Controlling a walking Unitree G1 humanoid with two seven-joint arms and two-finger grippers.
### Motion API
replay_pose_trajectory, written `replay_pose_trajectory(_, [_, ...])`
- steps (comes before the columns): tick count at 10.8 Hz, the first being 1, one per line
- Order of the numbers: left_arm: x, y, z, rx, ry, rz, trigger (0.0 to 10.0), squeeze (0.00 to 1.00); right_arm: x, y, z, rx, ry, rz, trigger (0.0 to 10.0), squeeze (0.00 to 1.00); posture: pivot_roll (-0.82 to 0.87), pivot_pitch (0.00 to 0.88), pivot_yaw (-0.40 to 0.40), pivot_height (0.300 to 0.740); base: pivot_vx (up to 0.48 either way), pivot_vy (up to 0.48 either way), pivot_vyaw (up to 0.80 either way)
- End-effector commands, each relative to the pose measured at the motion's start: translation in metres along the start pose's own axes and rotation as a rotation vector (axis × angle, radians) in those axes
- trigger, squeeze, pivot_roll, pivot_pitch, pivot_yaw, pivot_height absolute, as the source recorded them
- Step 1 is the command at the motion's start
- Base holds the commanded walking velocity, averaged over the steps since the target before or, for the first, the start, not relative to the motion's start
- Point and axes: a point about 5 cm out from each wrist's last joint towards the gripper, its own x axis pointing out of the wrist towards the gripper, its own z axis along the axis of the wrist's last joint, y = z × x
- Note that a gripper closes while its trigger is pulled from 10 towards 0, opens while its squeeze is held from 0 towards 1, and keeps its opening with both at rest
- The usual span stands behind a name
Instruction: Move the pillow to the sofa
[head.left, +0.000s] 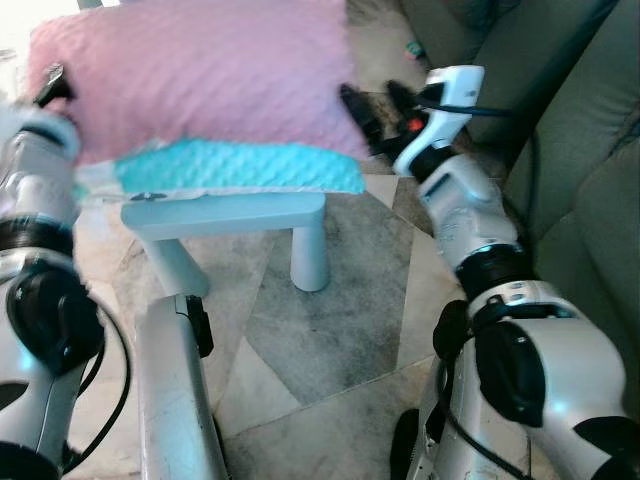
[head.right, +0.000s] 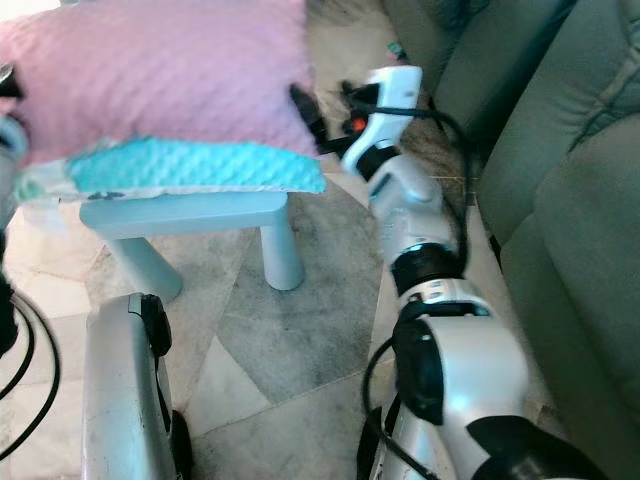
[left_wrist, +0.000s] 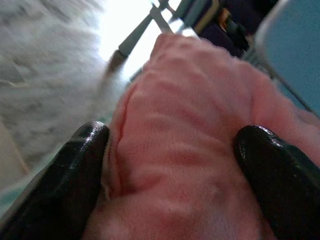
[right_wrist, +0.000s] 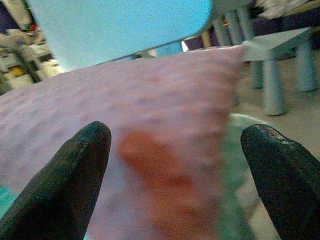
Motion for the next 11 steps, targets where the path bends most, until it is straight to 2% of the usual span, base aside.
replay_pose_trajectory(1, [0.001,-0.007,-0.009,-0.018,0.063,-0.04,10.0,0.0,0.004,0.003,0.008,0.031,-0.019,0.043,10.0,0.0,-0.05,0.294,-0.021,0.303,0.0,0.0,0.0])
replay_pose_trajectory(2, [0.001,-0.014,-0.016,-0.008,0.134,-0.088,10.0,0.0,0.005,0.004,0.006,0.078,0.003,0.083,10.0,0.0,-0.05,0.297,-0.022,0.303,0.0,0.0,0.0])
replay_pose_trajectory(3, [-0.001,-0.013,-0.025,0.016,0.233,-0.116,10.0,0.0,0.005,0.006,0.003,0.117,0.029,0.126,10.0,0.0,-0.04,0.298,-0.023,0.303,0.0,0.0,0.0])
replay_pose_trajectory(4, [-0.002,-0.01,-0.027,0.027,0.259,-0.117,10.0,0.0,0.006,0.008,0.002,0.107,0.046,0.147,10.0,0.0,-0.04,0.299,-0.022,0.303,0.0,0.0,0.0])
replay_pose_trajectory(5, [-0.004,0.001,-0.026,0.063,0.289,-0.095,10.0,0.0,0.007,0.009,0.001,0.04,0.06,0.131,10.0,0.0,-0.03,0.301,-0.022,0.303,0.0,0.0,0.0])
replay_pose_trajectory(6, [-0.005,0.014,-0.02,0.097,0.277,-0.046,10.0,0.0,0.01,0.004,0.009,-0.1,0.029,0.019,10.0,0.0,-0.03,0.305,-0.021,0.303,0.0,0.0,0.0])
replay_pose_trajectory(7, [-0.006,0.021,-0.017,0.112,0.272,-0.025,10.0,0.0,0.011,-0.001,0.02,-0.116,-0.007,-0.025,10.0,0.0,-0.02,0.306,-0.02,0.303,0.0,0.0,0.0])
replay_pose_trajectory(8, [-0.007,0.027,-0.014,0.114,0.272,-0.009,10.0,0.0,0.011,-0.01,0.032,-0.103,-0.033,-0.065,10.0,0.0,-0.02,0.307,-0.021,0.303,0.0,0.0,0.0])
replay_pose_trajectory(9, [-0.008,0.028,-0.014,0.118,0.277,-0.007,10.0,0.0,0.008,-0.015,0.036,-0.102,-0.034,-0.1,10.0,0.0,-0.02,0.307,-0.021,0.303,0.0,0.0,0.0])
replay_pose_trajectory(10, [-0.009,0.032,-0.016,0.123,0.291,-0.008,10.0,0.0,0.004,-0.025,0.036,-0.082,-0.019,-0.161,10.0,0.0,-0.01,0.309,-0.02,0.303,0.0,0.0,0.0])
replay_pose_trajectory(11, [-0.011,0.034,-0.019,0.136,0.319,-0.02,10.0,0.0,0.005,-0.025,0.032,-0.024,-0.001,-0.156,10.0,0.0,0.0,0.316,-0.018,0.303,0.0,0.0,0.0])
